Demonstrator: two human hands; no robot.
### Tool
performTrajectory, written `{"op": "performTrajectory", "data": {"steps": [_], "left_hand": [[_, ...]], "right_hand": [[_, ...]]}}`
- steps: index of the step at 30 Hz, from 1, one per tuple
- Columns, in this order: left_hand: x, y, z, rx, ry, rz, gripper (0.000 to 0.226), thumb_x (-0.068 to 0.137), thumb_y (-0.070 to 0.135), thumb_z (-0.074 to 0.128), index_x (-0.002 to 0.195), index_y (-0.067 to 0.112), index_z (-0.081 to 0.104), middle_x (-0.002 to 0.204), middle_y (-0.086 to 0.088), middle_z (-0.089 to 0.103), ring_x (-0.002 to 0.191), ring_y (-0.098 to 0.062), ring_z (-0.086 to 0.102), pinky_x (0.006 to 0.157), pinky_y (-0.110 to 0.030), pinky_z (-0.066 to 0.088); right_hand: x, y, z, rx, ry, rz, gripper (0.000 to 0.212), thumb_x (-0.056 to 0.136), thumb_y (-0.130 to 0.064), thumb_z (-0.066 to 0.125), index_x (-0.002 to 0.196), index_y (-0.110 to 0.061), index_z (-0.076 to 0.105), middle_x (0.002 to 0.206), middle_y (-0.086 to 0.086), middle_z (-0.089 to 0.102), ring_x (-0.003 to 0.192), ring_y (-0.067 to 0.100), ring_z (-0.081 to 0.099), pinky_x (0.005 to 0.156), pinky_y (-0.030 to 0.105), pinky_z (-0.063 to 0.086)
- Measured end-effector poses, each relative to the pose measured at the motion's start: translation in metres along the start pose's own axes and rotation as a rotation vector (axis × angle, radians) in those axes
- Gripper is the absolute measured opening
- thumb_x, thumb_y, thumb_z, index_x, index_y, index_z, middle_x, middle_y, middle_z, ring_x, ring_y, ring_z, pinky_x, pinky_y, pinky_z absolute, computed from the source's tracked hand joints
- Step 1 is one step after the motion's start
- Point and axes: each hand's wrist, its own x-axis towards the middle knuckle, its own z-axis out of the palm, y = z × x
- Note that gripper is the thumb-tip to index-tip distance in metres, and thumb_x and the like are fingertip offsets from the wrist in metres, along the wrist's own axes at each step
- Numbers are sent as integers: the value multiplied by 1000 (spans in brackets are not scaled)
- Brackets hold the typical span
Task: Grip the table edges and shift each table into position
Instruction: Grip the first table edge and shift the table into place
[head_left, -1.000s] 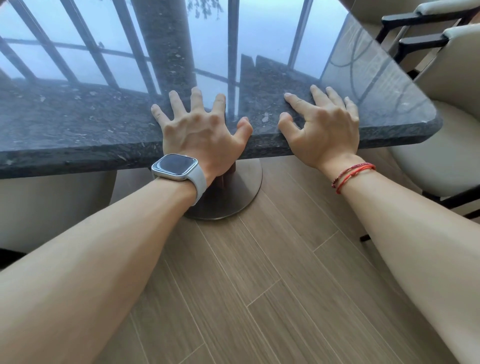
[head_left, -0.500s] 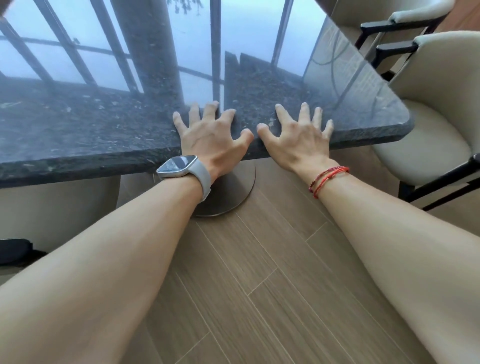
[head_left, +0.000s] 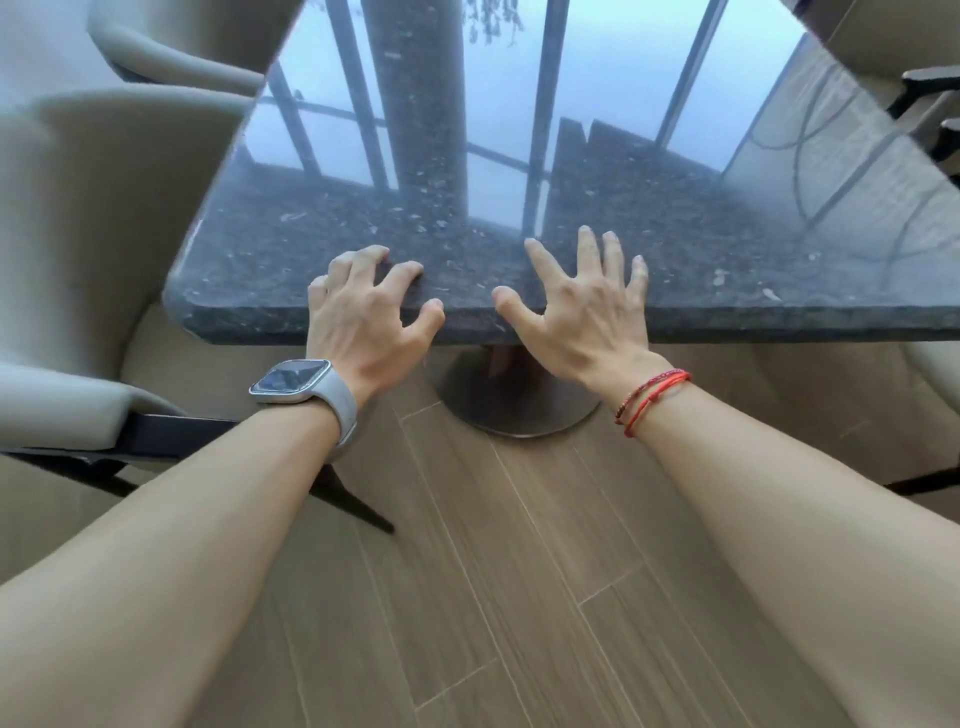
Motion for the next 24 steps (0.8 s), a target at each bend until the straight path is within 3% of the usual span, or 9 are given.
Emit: {"op": "performTrajectory", "data": {"steps": [6, 11, 18, 24], "left_hand": [[-8, -55, -26, 63, -13, -117, 67, 88, 60, 36, 142, 26, 57, 156, -11, 42, 147, -32, 31, 118, -52, 22], [-14, -78, -35, 70, -37, -105, 68, 89, 59, 35, 145, 26, 54, 156, -10, 42, 147, -31, 31, 119, -50, 21], [5, -87, -31, 134, 14, -93, 64, 89, 59, 36, 138, 24, 60, 139, -13, 50, 131, -37, 42, 111, -51, 28], [21, -91, -24, 139, -15, -122, 72, 86, 65, 34, 146, 31, 50, 162, -16, 32, 152, -41, 19, 123, -59, 10]], "right_hand": [[11, -45, 12, -22, -36, -81, 74, 92, -77, 29, 157, -40, 26, 167, 23, 14, 154, 44, 4, 121, 65, 2], [18, -60, 25, -65, -43, -71, 75, 91, -79, 26, 156, -41, 27, 166, 24, 14, 153, 46, 6, 120, 67, 4], [30, -60, 25, -122, -54, -57, 85, 83, -88, 22, 156, -45, 24, 167, 21, 13, 152, 48, 5, 119, 68, 1], [29, -60, 28, -115, -48, -27, 86, 81, -90, 19, 156, -48, 20, 169, 18, 10, 153, 47, 2, 120, 68, 0]]}}
